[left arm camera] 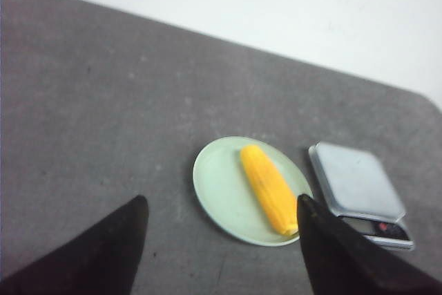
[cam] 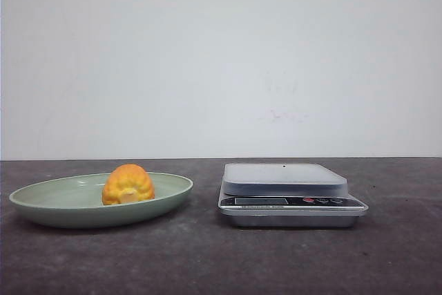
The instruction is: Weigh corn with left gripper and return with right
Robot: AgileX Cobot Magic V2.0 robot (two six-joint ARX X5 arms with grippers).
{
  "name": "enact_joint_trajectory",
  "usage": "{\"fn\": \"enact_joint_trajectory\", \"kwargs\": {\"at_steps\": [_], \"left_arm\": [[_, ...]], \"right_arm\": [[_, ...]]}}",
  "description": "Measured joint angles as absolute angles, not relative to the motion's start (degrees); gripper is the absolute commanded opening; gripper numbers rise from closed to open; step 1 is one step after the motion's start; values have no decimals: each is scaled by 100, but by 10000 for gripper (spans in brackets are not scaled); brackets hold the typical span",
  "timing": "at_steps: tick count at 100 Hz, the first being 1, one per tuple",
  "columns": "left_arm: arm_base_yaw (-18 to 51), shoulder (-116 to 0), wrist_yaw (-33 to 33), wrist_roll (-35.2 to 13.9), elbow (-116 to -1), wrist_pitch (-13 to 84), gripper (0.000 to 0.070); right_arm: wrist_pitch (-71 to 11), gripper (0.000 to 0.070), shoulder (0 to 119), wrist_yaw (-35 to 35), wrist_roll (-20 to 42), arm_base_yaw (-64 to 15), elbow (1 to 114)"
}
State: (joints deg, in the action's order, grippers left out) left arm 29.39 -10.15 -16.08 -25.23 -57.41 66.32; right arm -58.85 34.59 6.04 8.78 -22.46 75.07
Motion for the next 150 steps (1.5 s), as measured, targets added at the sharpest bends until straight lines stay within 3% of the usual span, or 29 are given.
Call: {"fn": "enact_joint_trajectory", "kwargs": {"at_steps": [19,25,35,38,39,43,66,137,150], "left_arm": [[2939,-1015,-1470,-2556,-5249,6128,382],[2936,-1015,-1470,-2545,-5078,5828,316],[2939,-1015,-1466,-2523,-4838,5404,107],[2939,-1015,-1468,-2508,-4783,5297,28],[2939,-1015,-1468,-2502,-4766,5260,0],[2939,-1015,-1466,-2482,-4698,5087,0],[2939,-1024,-1468,-2364,-4615,4305,0],[2923,-1050,-1466,-2346,-4615,4287,0],[2508,-1013,-1466,-1940,-4368,3922,0]], "right_arm": [[-5537,532,1800,604,1120,-2246,6114],[-5371,495,1450,604,1188,-2246,5660],[-5120,334,1284,602,1236,-2246,5048],[-5043,236,1302,598,1243,-2246,4910],[-5019,170,1306,591,1243,-2246,4871],[-4904,0,1334,572,1247,-2246,4744],[-4003,12,1446,561,1247,-2248,4646],[-3975,12,1461,493,1247,-2248,4646],[-3975,12,1461,493,1247,-2248,4646]]}}
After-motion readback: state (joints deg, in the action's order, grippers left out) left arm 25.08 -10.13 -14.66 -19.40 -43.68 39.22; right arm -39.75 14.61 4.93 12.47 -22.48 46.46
